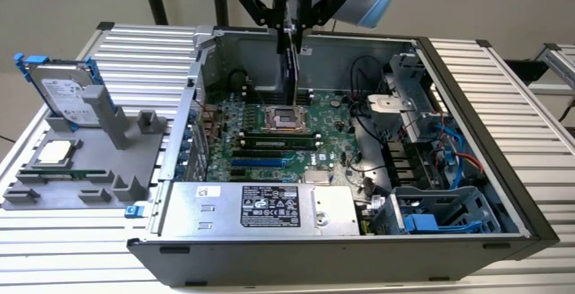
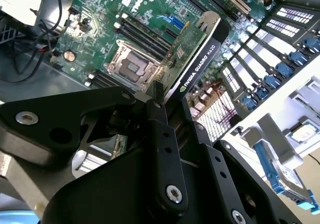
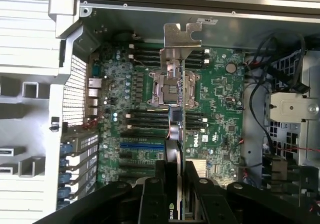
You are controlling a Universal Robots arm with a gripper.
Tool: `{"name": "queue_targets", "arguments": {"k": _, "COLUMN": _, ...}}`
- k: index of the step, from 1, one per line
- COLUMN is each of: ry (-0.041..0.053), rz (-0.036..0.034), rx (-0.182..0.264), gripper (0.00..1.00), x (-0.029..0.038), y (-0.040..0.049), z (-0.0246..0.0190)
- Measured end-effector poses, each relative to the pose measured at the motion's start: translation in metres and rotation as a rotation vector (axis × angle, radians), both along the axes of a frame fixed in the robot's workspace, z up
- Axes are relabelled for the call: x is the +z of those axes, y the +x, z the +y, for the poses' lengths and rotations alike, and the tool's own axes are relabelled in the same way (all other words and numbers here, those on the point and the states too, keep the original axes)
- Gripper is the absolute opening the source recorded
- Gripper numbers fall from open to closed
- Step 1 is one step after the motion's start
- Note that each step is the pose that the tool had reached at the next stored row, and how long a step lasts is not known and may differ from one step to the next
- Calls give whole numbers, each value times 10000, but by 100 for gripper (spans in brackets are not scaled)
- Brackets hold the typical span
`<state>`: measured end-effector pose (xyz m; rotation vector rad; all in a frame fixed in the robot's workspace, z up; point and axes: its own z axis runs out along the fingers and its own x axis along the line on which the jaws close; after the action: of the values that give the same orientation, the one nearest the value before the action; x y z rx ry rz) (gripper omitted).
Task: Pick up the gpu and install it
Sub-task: 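Insert the gpu into the slot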
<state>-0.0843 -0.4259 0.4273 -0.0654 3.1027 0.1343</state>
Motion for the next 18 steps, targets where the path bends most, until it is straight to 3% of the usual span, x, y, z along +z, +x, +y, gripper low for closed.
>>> {"name": "queue_targets", "arguments": {"k": 18, "ry": 0, "rz": 0, "rx": 882, "gripper": 0, "x": 0, "y": 0, "z": 0}}
